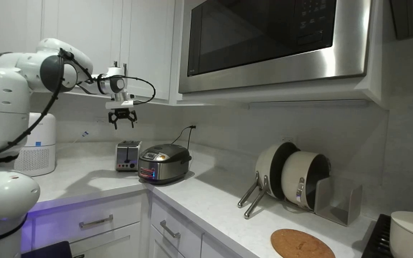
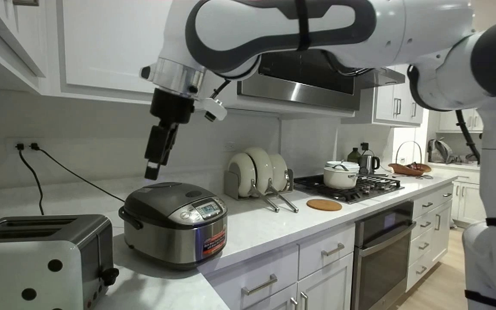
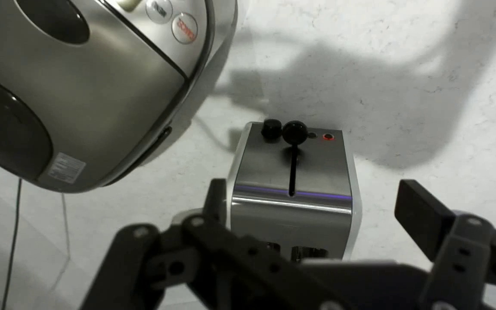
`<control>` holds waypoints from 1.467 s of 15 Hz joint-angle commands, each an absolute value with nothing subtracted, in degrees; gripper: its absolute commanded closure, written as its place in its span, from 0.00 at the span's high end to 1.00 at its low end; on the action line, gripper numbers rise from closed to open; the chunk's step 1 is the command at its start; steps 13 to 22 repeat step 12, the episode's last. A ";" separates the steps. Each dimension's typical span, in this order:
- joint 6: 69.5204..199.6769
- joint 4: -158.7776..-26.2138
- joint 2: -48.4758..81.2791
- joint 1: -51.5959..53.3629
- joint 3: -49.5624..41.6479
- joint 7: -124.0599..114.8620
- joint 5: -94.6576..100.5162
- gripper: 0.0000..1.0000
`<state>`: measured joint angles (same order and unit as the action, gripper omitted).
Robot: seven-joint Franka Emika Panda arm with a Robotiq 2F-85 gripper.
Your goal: Push the toaster press handle down
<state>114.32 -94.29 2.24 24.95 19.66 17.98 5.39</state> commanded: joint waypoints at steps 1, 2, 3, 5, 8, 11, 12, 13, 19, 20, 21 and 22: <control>114.10 -95.85 -0.03 23.50 20.57 17.55 4.93 1.00; 114.04 -97.23 -1.80 23.23 20.52 17.47 4.60 1.00; 114.06 -98.30 -2.99 23.04 20.47 17.46 4.41 1.00; 114.08 -99.23 -3.60 22.95 20.44 17.45 4.34 1.00; 114.11 -99.67 -3.43 22.96 20.46 17.43 4.34 1.00; 114.11 -99.69 -3.44 22.94 20.43 17.43 4.34 1.00; 114.11 -99.69 -3.44 22.94 20.43 17.43 4.34 1.00; 114.11 -99.69 -3.44 22.94 20.43 17.43 4.34 1.00; 114.11 -99.69 -3.44 22.94 20.43 17.43 4.34 1.00; 114.11 -99.69 -3.44 22.94 20.43 17.43 4.34 1.00; 114.11 -99.69 -3.44 22.94 20.43 17.43 4.34 1.00; 114.11 -99.69 -3.44 22.94 20.43 17.43 4.34 1.00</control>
